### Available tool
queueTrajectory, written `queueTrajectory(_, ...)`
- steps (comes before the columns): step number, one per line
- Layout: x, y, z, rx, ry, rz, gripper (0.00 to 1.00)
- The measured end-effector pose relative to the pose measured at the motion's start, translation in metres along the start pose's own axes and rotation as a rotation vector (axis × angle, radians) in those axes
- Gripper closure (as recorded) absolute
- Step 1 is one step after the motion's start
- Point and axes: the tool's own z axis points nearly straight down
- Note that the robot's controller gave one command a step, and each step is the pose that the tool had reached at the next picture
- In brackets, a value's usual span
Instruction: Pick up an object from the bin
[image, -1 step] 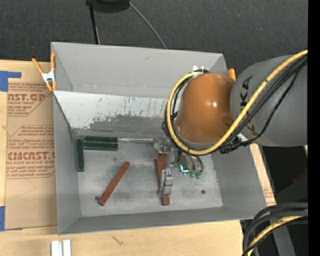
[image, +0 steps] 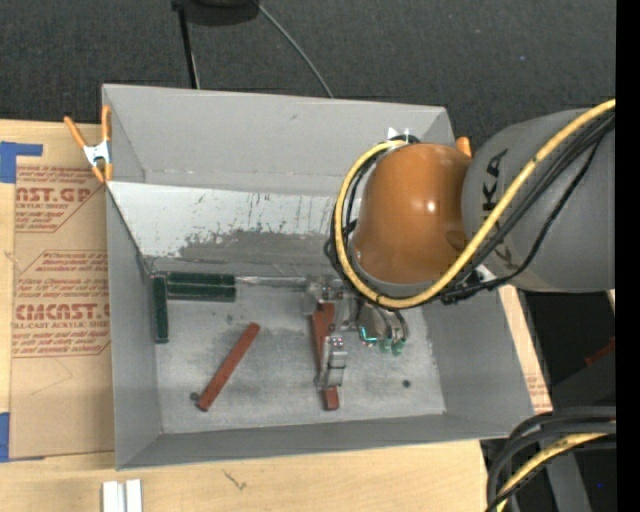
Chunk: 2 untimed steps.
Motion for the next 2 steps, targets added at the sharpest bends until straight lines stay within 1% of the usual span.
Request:
queueTrajectory(1,-0.003,0.009,0.045,-0.001,-0.008,0.037,0.00)
queueTrajectory(2,-0.024,0.027,0.085,0.000,-0.002,-0.031,0.00)
